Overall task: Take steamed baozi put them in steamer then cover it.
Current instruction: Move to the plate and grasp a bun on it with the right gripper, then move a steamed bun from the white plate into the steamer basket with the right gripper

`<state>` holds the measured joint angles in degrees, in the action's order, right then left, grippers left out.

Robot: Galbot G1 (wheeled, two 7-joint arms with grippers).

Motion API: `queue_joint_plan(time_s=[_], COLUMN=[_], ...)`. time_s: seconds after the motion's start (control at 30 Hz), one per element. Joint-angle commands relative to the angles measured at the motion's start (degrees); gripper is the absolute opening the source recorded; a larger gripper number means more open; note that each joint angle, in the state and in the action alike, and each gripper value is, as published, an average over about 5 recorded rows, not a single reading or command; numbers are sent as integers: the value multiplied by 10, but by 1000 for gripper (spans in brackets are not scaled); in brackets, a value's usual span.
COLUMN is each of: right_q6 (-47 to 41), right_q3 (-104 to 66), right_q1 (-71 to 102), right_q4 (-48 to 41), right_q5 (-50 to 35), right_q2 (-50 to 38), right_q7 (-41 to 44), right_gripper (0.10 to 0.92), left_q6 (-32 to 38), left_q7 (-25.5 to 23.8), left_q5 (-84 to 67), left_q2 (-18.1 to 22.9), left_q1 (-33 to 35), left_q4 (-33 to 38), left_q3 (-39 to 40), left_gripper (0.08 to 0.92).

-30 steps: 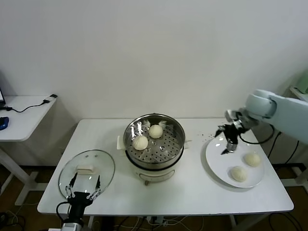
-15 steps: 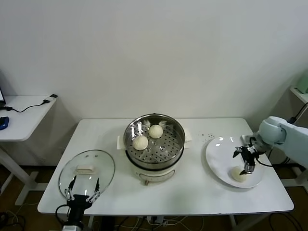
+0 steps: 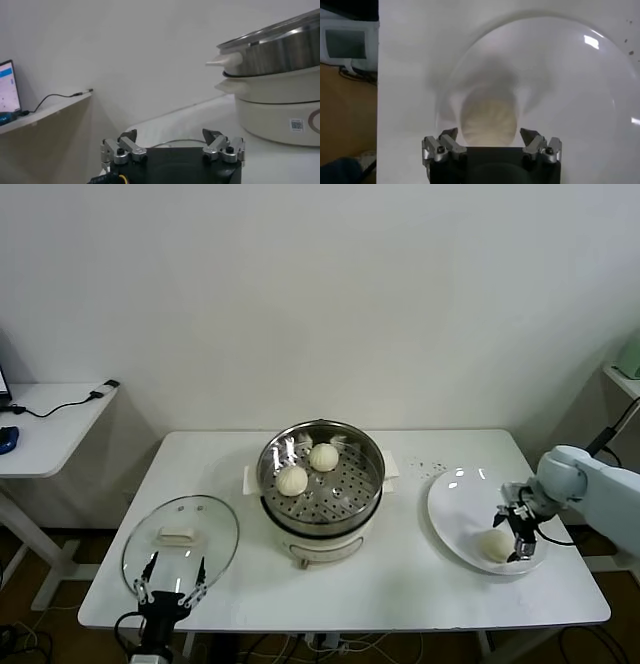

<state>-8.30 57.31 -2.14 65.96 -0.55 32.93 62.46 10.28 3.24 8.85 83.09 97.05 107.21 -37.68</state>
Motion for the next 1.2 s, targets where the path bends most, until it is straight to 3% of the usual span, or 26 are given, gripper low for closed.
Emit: queue_joint_plan(time_s=[0.03,0.47,0.7,0.93,1.2], right_q6=[5,23,126,242,321], right_q3=[-20,-11,88,198,211], right_q1=[23,-9,-179,-369,-439], right_q4=[-28,-19,13,4,-19], right_q5=[15,8,24,21,-11], right_q2=[21,20,28,121,250], right_q7=[3,9,30,47,44], right_gripper=[798,686,679,679,673], left_q6=[0,0,2,5,3], left_q7=[0,1,1,2,1], left_q5=[1,5,5,3,2], left_q2=[0,2,3,3,3], left_q1=[-1,0,1,5,12], left_q4=[-1,-2,-3,1,6], left_q3=[0,1,2,2,4], left_gripper=[823,823,823,823,823])
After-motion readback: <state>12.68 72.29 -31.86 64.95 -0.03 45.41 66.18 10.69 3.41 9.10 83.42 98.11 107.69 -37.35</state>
